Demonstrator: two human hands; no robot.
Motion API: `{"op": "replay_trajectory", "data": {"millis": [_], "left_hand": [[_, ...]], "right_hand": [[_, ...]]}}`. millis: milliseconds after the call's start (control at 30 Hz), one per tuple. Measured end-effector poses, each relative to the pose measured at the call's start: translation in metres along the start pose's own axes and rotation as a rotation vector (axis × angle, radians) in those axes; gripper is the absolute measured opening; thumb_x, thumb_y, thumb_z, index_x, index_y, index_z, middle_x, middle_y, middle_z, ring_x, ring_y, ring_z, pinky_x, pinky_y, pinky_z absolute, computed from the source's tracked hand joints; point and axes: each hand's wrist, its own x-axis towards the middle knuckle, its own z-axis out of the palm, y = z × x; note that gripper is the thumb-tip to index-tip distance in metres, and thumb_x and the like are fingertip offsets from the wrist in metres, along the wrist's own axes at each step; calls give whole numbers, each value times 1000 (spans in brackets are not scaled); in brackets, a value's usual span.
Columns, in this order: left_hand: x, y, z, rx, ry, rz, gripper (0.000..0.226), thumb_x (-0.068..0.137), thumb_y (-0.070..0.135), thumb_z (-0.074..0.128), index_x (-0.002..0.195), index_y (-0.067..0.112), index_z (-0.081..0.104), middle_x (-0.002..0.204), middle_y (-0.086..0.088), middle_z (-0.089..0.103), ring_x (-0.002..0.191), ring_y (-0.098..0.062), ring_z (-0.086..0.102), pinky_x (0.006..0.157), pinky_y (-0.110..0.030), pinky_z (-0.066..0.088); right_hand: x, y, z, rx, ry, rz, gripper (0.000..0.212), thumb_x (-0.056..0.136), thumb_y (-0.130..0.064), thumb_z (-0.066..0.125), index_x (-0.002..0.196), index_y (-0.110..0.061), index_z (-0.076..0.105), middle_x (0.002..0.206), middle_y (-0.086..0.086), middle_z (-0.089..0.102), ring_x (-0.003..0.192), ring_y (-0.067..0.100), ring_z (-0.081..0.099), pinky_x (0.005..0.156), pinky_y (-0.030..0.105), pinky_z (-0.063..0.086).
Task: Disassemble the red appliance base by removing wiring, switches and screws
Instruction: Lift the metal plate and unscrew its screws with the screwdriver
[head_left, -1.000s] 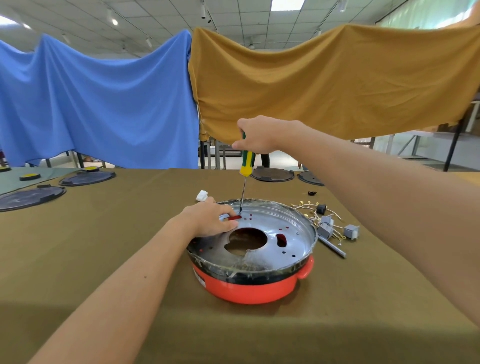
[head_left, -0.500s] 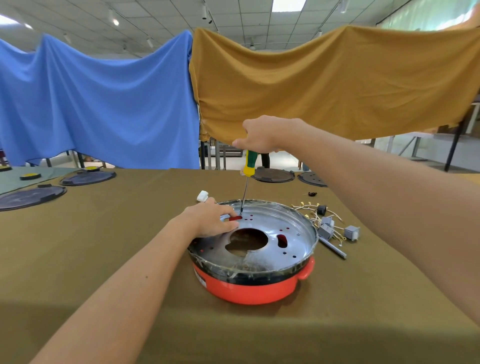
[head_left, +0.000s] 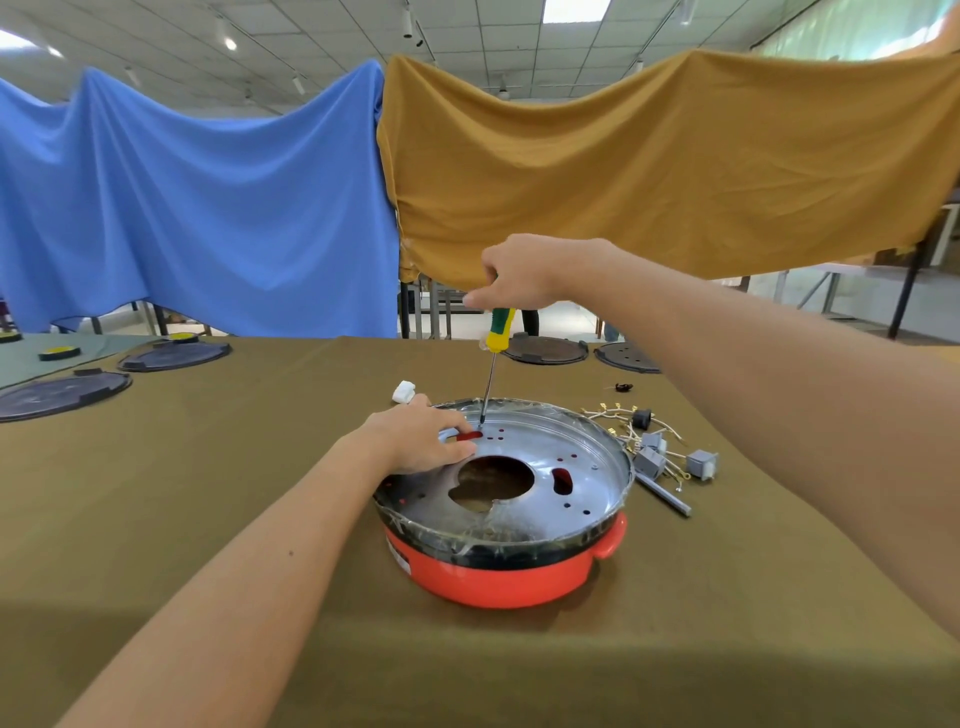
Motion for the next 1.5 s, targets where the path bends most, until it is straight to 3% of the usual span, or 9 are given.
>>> {"op": "replay_trajectory", "data": {"millis": [67, 233, 367, 500, 600, 767, 967, 1167, 1500], "left_hand": [[0, 0, 0, 3, 1, 2, 48, 92, 67, 40, 136, 48, 46, 128, -8, 41, 105, -27, 54, 98, -46, 46], [1, 0, 1, 3, -2, -4, 47, 92, 68, 39, 135, 50, 46, 130, -8, 40, 105, -28, 54, 95, -44, 46], [1, -1, 1, 4, -3, -9, 48, 91, 69, 39, 136, 50, 45, 133, -8, 39, 110, -29, 54, 97, -45, 46], [0, 0, 0, -4, 1, -8, 49, 92, 68, 39, 136, 49, 45, 130, -8, 41, 107, -29, 54, 97, -46, 47], [0, 1, 0, 3, 0, -10, 50, 92, 68, 39, 138, 49, 44, 131, -9, 40, 108, -30, 54, 98, -47, 47], [1, 0, 1, 4, -4, -9, 49, 92, 68, 39, 137, 49, 45, 135, -10, 39, 113, -31, 53, 98, -46, 46], [1, -1, 2, -4, 1, -12, 49, 91, 69, 39, 135, 50, 45, 135, -8, 39, 113, -31, 53, 98, -47, 46], [0, 0, 1, 1, 5, -15, 49, 92, 68, 40, 137, 49, 45, 137, -9, 38, 115, -32, 53, 96, -44, 44], [-1, 3, 0, 4, -5, -18, 48, 92, 67, 39, 136, 49, 45, 136, -9, 39, 115, -31, 53, 99, -47, 45]], "right_hand": [[2, 1, 3, -72, 31, 37, 46, 104, -49, 37, 103, -7, 55, 85, 2, 53, 85, 24, 52, 76, 38, 42], [-1, 3, -1, 249, 46, -98, 10, 98, -17, 57, 107, -14, 54, 89, -6, 50, 72, 9, 47, 60, 24, 35], [-5, 2, -5, 436, 18, -102, 33, 84, 8, 58, 106, -17, 55, 94, -1, 52, 78, 13, 52, 62, 26, 43], [-3, -4, -3, 268, 0, -62, 18, 95, -21, 59, 109, -14, 50, 90, -3, 50, 81, 19, 49, 64, 27, 38], [1, -3, 1, 9, 42, 2, 32, 104, -45, 41, 116, -16, 45, 96, -1, 47, 91, 22, 44, 79, 36, 39], [1, 0, -1, 240, 41, -84, 12, 99, -22, 57, 108, -17, 52, 89, -9, 48, 74, 7, 46, 61, 24, 35], [-2, 0, -5, 395, 8, -67, 33, 84, 3, 62, 111, -15, 57, 87, -7, 45, 73, 9, 46, 57, 22, 37], [6, 0, 5, 54, 83, 17, 35, 99, -50, 49, 104, -16, 42, 82, -3, 47, 68, 10, 41, 70, 34, 39], [1, 3, 0, 458, 18, -38, 40, 86, 3, 63, 122, -13, 53, 100, -3, 49, 85, 14, 54, 73, 30, 51]]}}
